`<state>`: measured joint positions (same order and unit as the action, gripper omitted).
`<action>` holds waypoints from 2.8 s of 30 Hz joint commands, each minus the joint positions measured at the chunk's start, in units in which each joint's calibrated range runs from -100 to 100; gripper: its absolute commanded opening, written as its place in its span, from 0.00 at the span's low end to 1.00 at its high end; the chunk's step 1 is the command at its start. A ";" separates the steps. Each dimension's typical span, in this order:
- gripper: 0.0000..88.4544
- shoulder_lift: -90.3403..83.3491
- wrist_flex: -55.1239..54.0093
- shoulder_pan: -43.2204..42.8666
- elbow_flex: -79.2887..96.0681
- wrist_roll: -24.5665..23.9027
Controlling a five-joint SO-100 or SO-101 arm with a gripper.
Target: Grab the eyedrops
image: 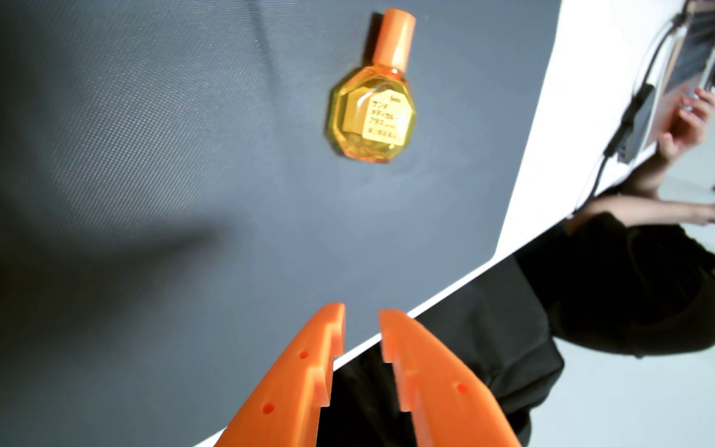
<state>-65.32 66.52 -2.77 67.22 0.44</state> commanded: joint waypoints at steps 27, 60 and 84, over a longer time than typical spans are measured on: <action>0.36 59.68 3.28 -1.55 -41.78 8.95; 0.36 72.93 3.36 -7.04 -45.57 9.53; 0.31 83.80 1.80 -4.54 -52.59 9.47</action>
<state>18.36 68.61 -8.99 16.57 10.18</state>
